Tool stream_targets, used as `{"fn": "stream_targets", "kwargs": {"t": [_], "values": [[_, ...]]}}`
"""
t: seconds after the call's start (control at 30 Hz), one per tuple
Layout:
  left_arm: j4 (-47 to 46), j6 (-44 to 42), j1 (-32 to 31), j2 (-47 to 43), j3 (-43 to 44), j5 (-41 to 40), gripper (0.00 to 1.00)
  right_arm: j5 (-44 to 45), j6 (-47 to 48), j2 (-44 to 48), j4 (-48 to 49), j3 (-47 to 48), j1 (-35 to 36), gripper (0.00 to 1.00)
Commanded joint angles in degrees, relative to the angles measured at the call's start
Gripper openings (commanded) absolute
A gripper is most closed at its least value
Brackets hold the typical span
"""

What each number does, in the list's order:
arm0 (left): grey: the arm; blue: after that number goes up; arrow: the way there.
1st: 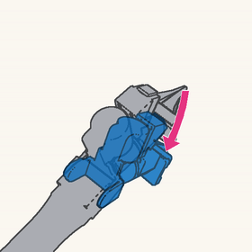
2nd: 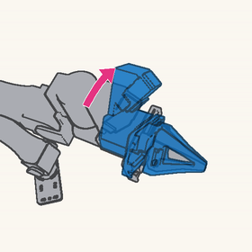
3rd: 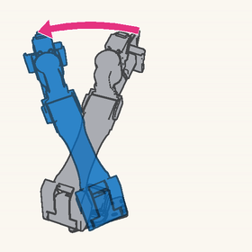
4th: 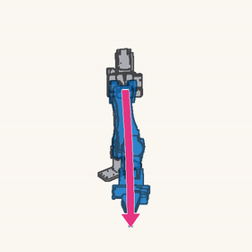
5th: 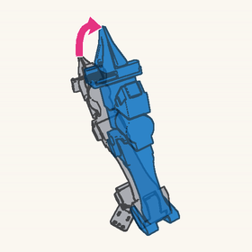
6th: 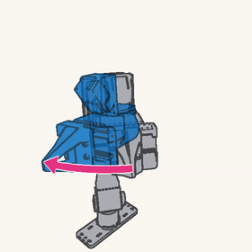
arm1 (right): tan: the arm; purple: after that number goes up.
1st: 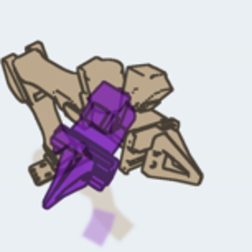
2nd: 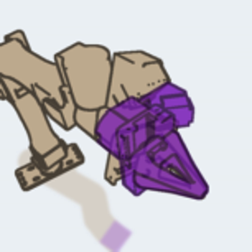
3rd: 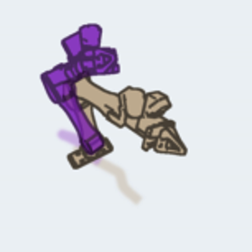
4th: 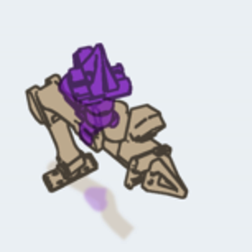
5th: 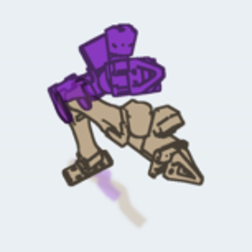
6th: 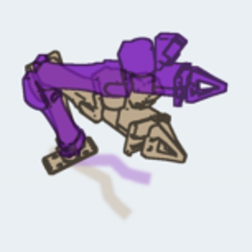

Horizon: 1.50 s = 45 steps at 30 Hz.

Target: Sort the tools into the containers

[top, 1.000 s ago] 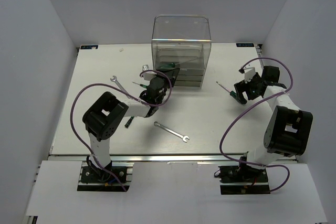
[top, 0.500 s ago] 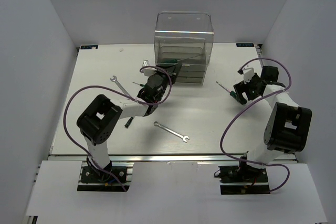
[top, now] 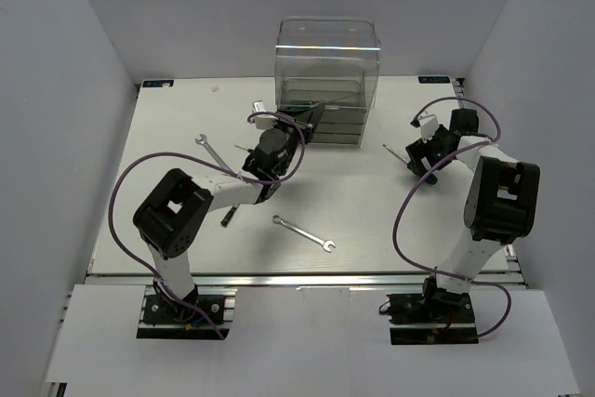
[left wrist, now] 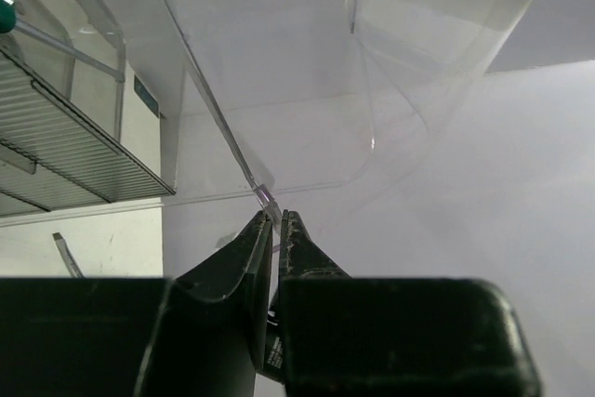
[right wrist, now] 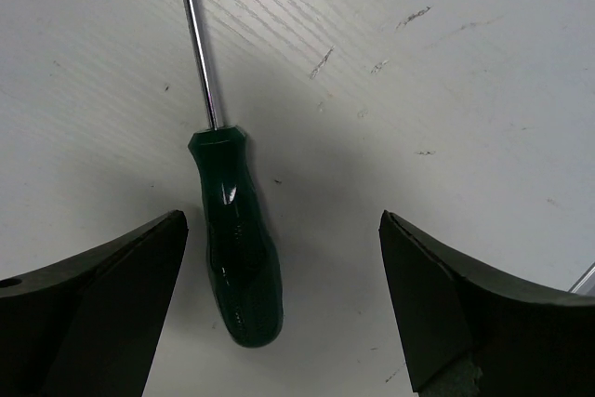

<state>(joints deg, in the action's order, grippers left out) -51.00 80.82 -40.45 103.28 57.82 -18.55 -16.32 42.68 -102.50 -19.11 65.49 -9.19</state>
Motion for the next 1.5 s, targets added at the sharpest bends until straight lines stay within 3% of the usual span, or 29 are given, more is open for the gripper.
{"fn": "stream_targets", "kwargs": {"t": [0.0, 0.4, 0.53, 0.67, 0.87, 1.13, 1.27, 1.47], "values": [[-3.7, -0.7, 0.1, -4.1, 3.8, 0.2, 0.00, 0.5, 1.4, -1.4, 0.5, 2.7, 0.4, 0.88], [-4.0, -1.3, 0.0, -4.8, 4.8, 0.0, 0.00, -1.4, 4.6, -6.7, -7.6, 4.5, 2.4, 0.59], [-4.2, -1.4, 0.0, -5.2, 4.8, 0.0, 0.00, -1.4, 5.9, -6.9, -8.4, 3.9, 2.4, 0.44], [-4.1, -1.5, 0.0, -5.4, 5.3, 0.0, 0.00, -0.9, 8.0, -5.0, -8.9, 2.0, 2.4, 0.21], [-3.4, -1.6, 0.0, -5.9, 6.3, 0.0, 0.00, -2.4, 12.5, 2.6, -10.0, -2.6, 2.4, 0.04], [-1.4, -1.6, 0.0, -6.3, 8.3, 0.1, 0.00, -7.1, 25.4, 18.0, -13.1, -7.5, 5.8, 0.00], [0.2, -1.6, 0.0, -6.6, 9.4, 0.1, 0.00, -5.5, 26.6, 24.1, -9.8, -9.9, 11.7, 0.00], [3.5, -1.5, 0.0, -8.2, 10.5, -0.7, 0.00, -1.1, 24.4, 25.8, -0.7, -8.6, 21.1, 0.00]]}}
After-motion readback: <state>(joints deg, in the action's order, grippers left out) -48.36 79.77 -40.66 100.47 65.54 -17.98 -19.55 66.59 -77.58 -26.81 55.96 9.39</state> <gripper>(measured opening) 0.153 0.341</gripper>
